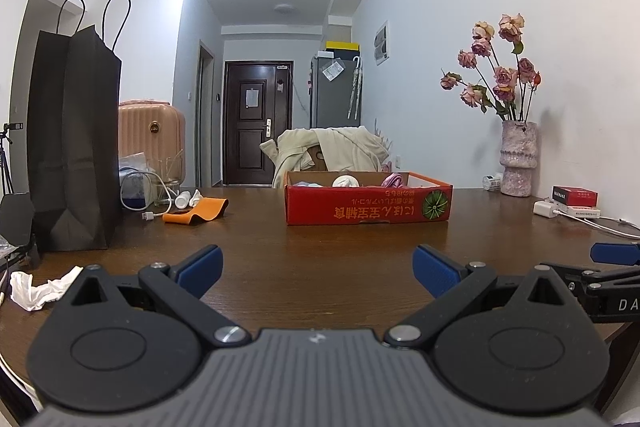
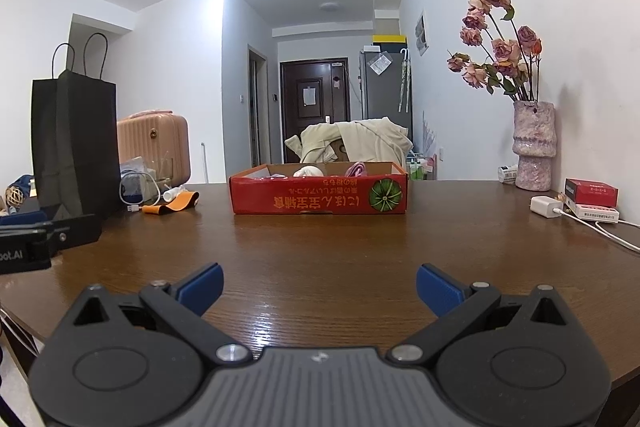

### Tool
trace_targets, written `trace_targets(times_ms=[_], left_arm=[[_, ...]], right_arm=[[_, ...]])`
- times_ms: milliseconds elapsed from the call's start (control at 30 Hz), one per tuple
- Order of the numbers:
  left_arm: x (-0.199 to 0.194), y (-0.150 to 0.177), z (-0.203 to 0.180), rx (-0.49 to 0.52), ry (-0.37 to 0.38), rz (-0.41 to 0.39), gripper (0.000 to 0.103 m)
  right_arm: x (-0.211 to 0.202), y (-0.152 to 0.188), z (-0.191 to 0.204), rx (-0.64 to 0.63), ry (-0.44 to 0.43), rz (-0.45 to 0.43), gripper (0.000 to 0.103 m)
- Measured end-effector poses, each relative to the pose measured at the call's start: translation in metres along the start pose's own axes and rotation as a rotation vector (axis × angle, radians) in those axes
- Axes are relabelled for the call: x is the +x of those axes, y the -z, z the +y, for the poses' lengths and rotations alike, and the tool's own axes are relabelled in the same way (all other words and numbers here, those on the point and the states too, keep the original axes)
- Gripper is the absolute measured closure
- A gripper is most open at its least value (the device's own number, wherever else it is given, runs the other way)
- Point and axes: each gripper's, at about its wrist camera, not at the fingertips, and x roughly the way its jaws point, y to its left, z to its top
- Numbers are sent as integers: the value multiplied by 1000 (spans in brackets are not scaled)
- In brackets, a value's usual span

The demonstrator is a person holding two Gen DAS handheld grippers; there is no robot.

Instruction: Organize soft objects

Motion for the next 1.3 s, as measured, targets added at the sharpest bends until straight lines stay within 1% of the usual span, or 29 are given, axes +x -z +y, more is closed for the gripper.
trace_targets(times_ms=[967,1033,1133,1300], left_arm=[[-2,-3,-2,-2,-2,-10,0],[-2,-3,-2,1,-2,-9,0],[-6,-9,-2,3,0,-34,0],[-10,-16,-4,11,6,-53,0]], right_arm=[[-3,-1,2,-4,-4,-14,0],[-4,-3,2,-4,-3,-19,0],[-8,-10,4,-13,-3,-46,0],[-12,-17,5,-20,-8,-71,0]])
